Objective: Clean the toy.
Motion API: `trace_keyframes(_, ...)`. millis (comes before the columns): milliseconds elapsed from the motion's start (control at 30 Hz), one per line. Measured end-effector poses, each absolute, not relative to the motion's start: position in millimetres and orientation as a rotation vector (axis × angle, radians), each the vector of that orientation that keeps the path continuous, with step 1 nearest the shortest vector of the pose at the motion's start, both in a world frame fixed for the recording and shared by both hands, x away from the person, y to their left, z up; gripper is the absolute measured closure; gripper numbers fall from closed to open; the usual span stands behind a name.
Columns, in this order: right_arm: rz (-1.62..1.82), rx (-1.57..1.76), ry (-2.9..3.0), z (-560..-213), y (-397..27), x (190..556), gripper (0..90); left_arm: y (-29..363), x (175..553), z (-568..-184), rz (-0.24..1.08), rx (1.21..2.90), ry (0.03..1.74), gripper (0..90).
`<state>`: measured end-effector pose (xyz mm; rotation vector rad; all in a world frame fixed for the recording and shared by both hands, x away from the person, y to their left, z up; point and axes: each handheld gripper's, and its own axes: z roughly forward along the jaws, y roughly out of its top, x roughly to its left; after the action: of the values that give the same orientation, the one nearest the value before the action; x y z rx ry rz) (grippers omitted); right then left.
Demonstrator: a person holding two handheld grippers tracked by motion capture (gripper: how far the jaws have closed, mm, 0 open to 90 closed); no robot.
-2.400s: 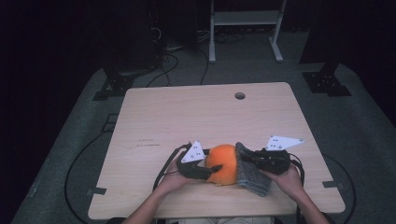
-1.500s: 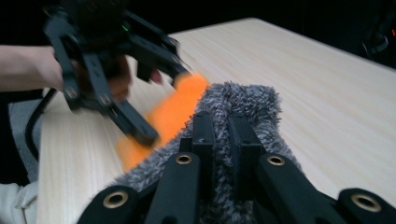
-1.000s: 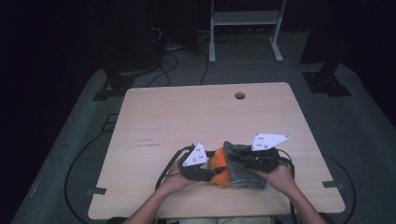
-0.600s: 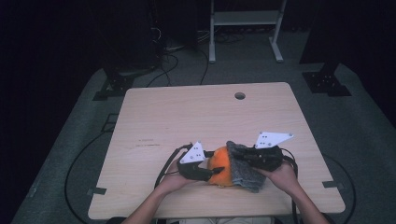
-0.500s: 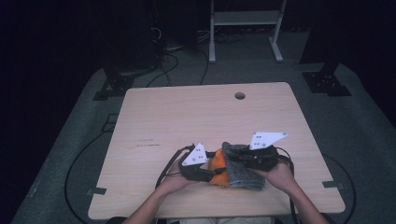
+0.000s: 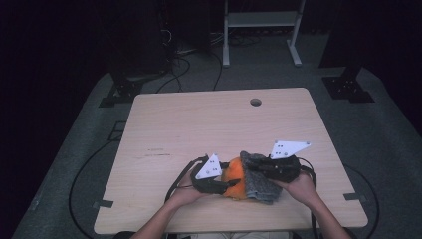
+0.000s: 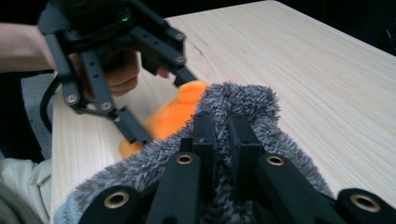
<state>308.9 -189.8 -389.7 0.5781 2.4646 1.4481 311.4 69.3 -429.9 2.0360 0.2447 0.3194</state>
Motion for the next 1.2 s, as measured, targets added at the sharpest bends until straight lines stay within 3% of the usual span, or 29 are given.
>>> trace_keyframes(267, 1.362, 0.69, 2.44, -407.8, -209.5, 313.2, 82.9, 78.8, 322.5, -435.7, 0.269, 2.017, 0.34, 44.8)
trace_keyframes(433, 1.431, 0.573, 2.439, -400.6, -193.3, 299.6, 82.8, 78.7, 324.6, -435.6, 0.268, 2.014, 0.365, 43.9)
trace_keyframes(567, 1.403, 0.601, 2.446, -409.5, -193.6, 307.4, 82.8, 84.0, 329.5, -434.2, 0.165, 1.994, 0.372, 23.9)
trace_keyframes(633, 1.385, 0.617, 2.421, -410.2, -197.6, 309.6, 82.8, 85.3, 328.5, -434.1, 0.176, 1.993, 0.364, 27.1)
trace_keyframes(767, 1.38, 0.629, 2.411, -409.2, -197.2, 310.8, 82.9, 81.6, 327.8, -435.7, 0.214, 2.015, 0.365, 43.0)
trace_keyframes(1033, 1.395, 0.537, 2.409, -402.1, -174.7, 309.1, 82.8, 86.2, 330.6, -438.2, 0.196, 2.012, 0.417, 44.4)
trace_keyframes(1200, 1.345, 0.613, 2.401, -413.4, -197.4, 313.9, 82.7, 89.4, 334.7, -439.6, 0.159, 1.988, 0.437, 43.5)
